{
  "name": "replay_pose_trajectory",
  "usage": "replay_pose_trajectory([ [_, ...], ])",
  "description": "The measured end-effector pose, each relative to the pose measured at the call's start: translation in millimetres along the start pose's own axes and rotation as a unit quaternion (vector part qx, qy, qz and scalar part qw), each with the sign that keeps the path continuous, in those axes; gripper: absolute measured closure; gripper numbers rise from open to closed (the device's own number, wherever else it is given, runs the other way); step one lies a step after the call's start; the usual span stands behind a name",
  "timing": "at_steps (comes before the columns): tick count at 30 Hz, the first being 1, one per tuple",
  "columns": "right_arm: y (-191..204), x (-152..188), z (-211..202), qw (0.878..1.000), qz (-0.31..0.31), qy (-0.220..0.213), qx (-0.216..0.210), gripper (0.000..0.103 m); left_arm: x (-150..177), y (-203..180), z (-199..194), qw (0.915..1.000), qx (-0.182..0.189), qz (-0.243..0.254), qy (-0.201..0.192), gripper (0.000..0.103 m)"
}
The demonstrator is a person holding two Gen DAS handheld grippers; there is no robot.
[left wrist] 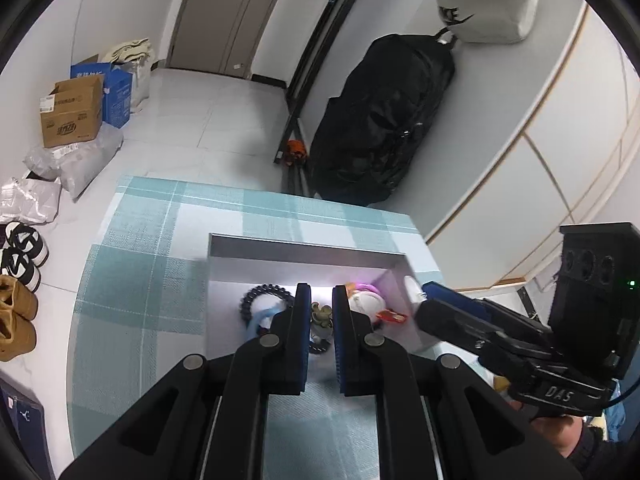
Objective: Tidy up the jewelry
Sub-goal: 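Lower the charm and the badge into the grey box and open both tools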
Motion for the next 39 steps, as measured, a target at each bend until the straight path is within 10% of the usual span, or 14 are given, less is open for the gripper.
replay_pose_trajectory([
  [39, -28, -3, 32, 0.999, 0.027, 0.039, 0.019, 0.061, -1, 25, 42, 0.9968, -0.01, -0.049, 0.062, 0.096],
])
Point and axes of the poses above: each gripper's, at about its wrist camera, not at the fingertips, and z roughly the way its jaws point, y to its left, x to its underside, the point moved 7 cm from there along z, roughly the way its jaws point, and after that the axes turned 14 degrees about x, right-handed, at the moved point
